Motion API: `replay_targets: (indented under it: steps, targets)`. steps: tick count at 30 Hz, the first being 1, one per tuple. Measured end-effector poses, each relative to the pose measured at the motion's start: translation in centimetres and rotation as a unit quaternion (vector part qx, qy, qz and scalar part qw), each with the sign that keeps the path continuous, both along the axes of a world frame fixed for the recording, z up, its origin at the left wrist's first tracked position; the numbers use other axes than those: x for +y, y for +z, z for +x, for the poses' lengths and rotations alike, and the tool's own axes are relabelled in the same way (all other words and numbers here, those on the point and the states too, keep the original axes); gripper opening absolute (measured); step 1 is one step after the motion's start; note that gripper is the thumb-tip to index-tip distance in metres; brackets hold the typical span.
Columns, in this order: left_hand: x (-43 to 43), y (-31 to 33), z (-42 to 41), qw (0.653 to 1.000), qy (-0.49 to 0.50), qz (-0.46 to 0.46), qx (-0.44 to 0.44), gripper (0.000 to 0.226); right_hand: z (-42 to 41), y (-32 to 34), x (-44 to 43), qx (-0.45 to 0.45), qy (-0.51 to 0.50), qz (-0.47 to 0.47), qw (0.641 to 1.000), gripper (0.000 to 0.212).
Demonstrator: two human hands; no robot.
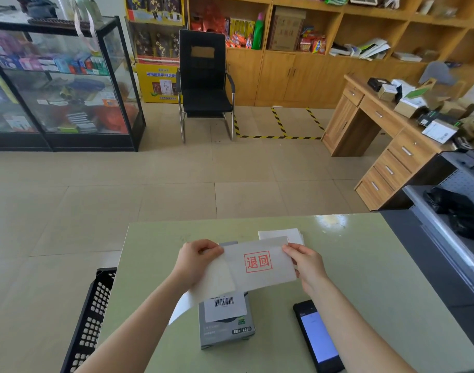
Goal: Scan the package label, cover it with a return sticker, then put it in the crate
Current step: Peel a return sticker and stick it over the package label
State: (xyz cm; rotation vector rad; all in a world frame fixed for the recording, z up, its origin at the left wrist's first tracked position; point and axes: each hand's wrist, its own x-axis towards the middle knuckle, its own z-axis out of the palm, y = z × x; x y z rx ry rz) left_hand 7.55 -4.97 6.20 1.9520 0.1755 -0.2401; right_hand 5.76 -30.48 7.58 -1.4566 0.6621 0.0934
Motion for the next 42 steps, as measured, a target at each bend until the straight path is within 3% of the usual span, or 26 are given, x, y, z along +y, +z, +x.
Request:
replay_targets:
  steps: [11, 15, 21, 26, 31, 36, 42]
  targets:
    - [0.1, 0.2, 0.3, 0.999, 0.027, -0.026, 0.029, 0.012, 0.6, -0.3, 0.5, 0.004, -0.023, 0.01, 1.0, 0.001]
    - [2.8, 0.1, 0.3, 0.996, 0.084, 0.001, 0.022, 0.014, 0.3, -0.8, -2.1, 0.018, -0.08, -0.011, 0.997, 0.017]
    - [2.9, 0.2, 0.6, 0.997, 0.044, 0.054, -0.012, 0.011, 0.2, -1.0, -3.0, 0.027, -0.013, -0.022, 0.999, 0.018]
    - [3.0, 0.3, 1.0, 0.994, 0.109, 0.023, -0.013, 0.013, -0.3, -2.4, -0.7, 0.036, 0.025, -0.021, 0.999, 0.01]
    - [4.8, 1.0, 1.4, 0.983, 0.18, 0.011, -0.026, 0.018, -1.0, -4.8, 2.9, 0.083, 0.108, -0.033, 0.99, 0.017]
    - [6.1, 1.7, 1.1, 0.979, 0.2, 0.011, -0.028, 0.024, -2.0, -6.8, 6.0, 0.083, 0.175, -0.134, 0.972, 0.015]
    - [6.0, 2.1, 0.7, 0.979, 0.202, -0.006, -0.023, 0.029, -2.1, -6.8, 7.4, 0.056, 0.162, -0.249, 0.953, 0.017]
